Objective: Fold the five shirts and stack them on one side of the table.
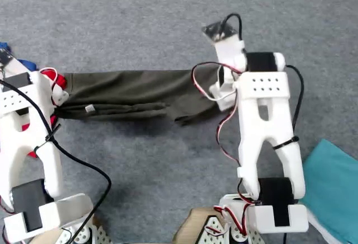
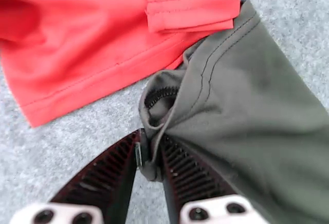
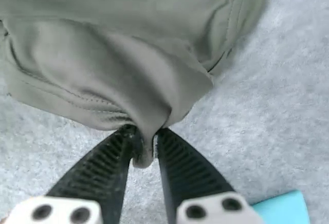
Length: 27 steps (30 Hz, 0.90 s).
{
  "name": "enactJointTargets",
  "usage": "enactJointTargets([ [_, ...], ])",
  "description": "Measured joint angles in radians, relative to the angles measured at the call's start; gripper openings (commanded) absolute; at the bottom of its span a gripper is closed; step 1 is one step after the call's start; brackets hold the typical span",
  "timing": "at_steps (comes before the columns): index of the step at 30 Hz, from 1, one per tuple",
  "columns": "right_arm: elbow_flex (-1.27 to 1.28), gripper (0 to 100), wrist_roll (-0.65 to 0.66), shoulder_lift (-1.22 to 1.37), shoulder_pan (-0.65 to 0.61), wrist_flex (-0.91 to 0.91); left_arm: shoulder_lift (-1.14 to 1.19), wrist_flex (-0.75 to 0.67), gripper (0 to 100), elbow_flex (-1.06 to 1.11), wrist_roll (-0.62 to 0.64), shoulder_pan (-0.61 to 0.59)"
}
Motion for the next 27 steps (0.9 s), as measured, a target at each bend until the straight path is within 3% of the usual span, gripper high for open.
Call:
enactJointTargets([
  [10, 0.058, 0.9, 0.009, 0.000, -0.002, 0.040, 0.000, 0.092, 2, -0.061, 0.000, 0.000],
  [18, 0.183, 6.5, 0.028, -0.026, -0.002, -0.052, 0.000, 0.092, 2, -0.061, 0.000, 0.000],
  [27, 0.304, 5.4, 0.040, -0.026, -0.002, -0.118, 0.000, 0.092, 2, -0.061, 0.002, 0.009],
])
